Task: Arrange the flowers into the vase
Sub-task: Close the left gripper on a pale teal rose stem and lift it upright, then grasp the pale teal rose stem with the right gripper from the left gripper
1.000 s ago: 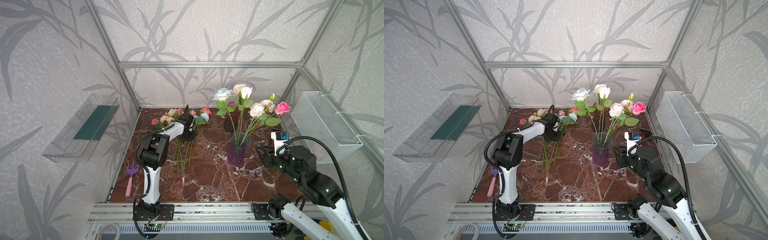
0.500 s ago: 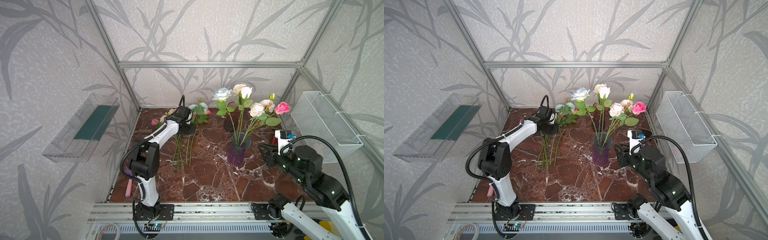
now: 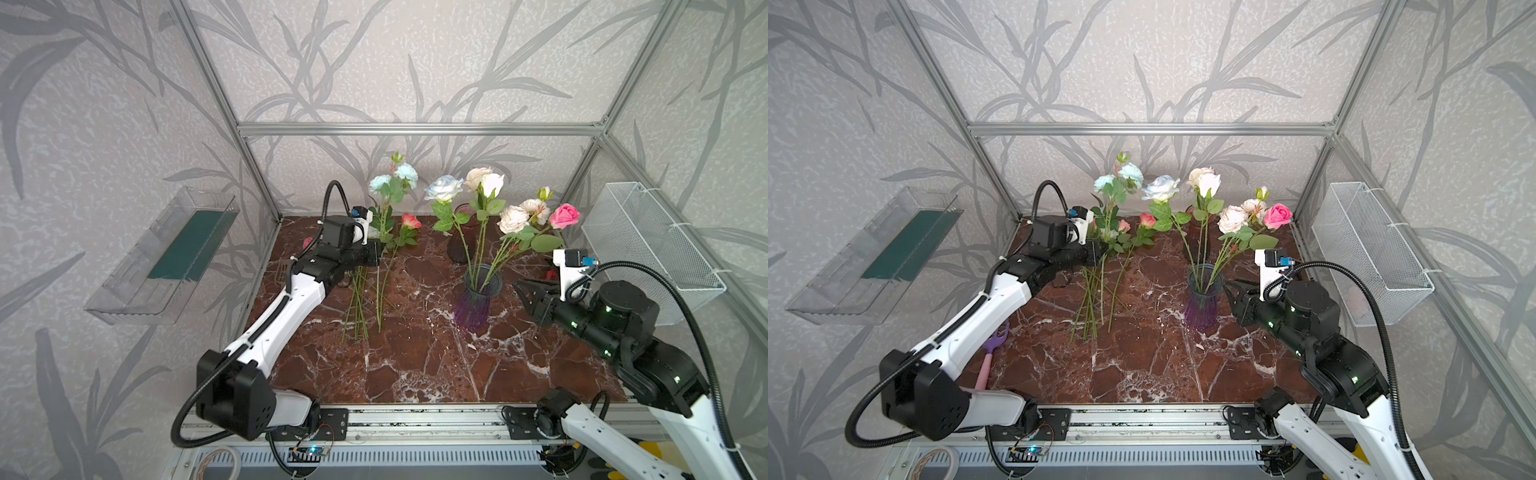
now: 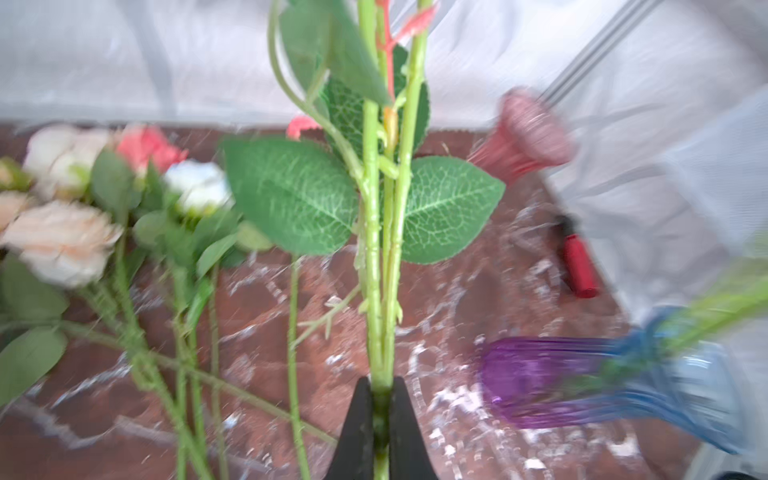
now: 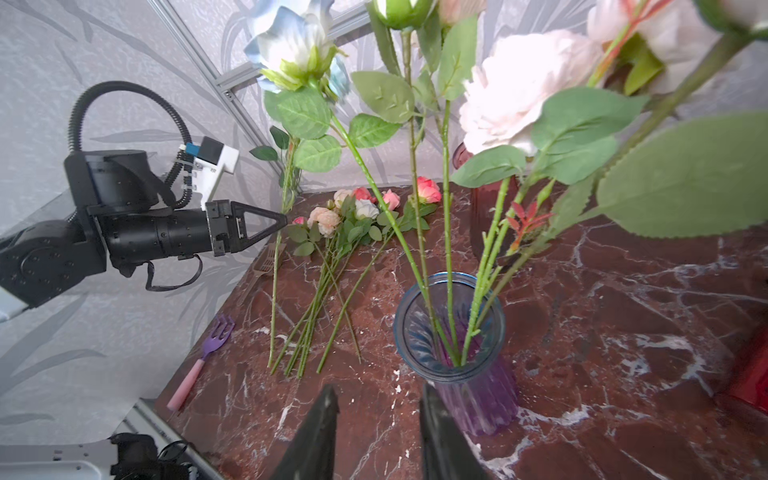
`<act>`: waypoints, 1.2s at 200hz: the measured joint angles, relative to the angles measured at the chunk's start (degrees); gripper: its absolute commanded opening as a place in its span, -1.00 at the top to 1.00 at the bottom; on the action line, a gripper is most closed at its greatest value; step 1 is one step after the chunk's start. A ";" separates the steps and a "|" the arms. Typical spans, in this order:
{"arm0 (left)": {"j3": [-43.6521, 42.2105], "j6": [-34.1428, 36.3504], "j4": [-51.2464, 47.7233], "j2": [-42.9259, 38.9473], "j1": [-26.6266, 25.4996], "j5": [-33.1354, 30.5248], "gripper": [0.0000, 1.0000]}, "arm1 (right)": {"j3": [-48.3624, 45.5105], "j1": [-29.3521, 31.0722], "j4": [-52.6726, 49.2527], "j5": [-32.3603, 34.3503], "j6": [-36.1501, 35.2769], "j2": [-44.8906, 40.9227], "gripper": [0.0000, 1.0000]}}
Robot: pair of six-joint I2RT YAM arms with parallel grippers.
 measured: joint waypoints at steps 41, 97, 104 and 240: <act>-6.36 -4.15 15.89 -9.46 -1.42 11.69 1.00 | 2.49 4.07 3.41 -2.64 1.31 4.72 0.25; -7.08 -7.41 24.55 -11.30 -7.39 20.22 1.00 | 9.84 21.92 7.58 3.89 -2.08 15.91 0.12; -7.10 -7.58 24.83 -11.30 -8.17 20.79 1.00 | 10.56 23.21 8.39 4.44 -2.58 17.73 0.11; -8.57 -10.91 28.79 -11.30 -11.45 21.64 1.00 | 12.24 26.27 19.50 10.19 -3.65 31.45 0.58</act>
